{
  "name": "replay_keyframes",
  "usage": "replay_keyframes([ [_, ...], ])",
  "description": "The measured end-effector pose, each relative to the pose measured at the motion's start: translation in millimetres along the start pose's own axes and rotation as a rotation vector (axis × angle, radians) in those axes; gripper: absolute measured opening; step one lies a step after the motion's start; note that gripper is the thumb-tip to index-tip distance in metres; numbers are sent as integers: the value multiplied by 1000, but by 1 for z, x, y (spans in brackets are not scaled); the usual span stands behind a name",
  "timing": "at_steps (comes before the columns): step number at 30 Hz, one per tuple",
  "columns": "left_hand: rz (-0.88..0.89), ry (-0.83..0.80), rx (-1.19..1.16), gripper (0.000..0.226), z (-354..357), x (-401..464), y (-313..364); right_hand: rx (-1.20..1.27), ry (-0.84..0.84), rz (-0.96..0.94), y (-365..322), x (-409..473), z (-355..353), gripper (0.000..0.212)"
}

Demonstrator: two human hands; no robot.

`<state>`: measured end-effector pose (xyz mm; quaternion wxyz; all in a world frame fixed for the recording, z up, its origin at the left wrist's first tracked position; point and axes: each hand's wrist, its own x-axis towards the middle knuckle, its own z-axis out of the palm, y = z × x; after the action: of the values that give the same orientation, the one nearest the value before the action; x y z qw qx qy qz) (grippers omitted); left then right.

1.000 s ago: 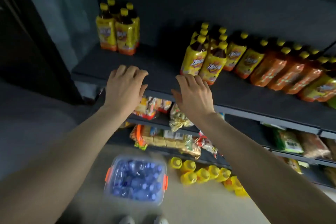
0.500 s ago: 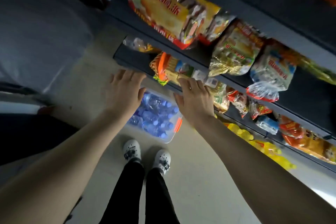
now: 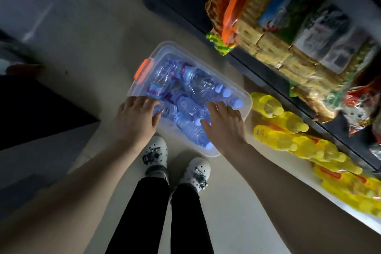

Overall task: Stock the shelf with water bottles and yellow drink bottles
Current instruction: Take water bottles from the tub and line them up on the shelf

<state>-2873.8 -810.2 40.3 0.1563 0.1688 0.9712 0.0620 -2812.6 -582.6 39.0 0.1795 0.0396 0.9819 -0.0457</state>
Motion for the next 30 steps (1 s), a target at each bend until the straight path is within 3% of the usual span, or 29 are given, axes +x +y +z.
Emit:
replay_keyframes([
  [6, -2, -71, -18, 32, 84, 22, -17, 23, -58, -36, -8, 26, 77, 54],
  [14, 62, -37, 57, 28, 153, 26, -26, 64, -108, -51, -6, 46, 126, 74],
  [23, 85, 207, 93, 27, 172, 20, -29, 214, -49, 0, -7, 42, 146, 66],
  [30, 96, 90, 123, 26, 165, 22, -29, 420, -174, 91, -8, 45, 121, 62],
])
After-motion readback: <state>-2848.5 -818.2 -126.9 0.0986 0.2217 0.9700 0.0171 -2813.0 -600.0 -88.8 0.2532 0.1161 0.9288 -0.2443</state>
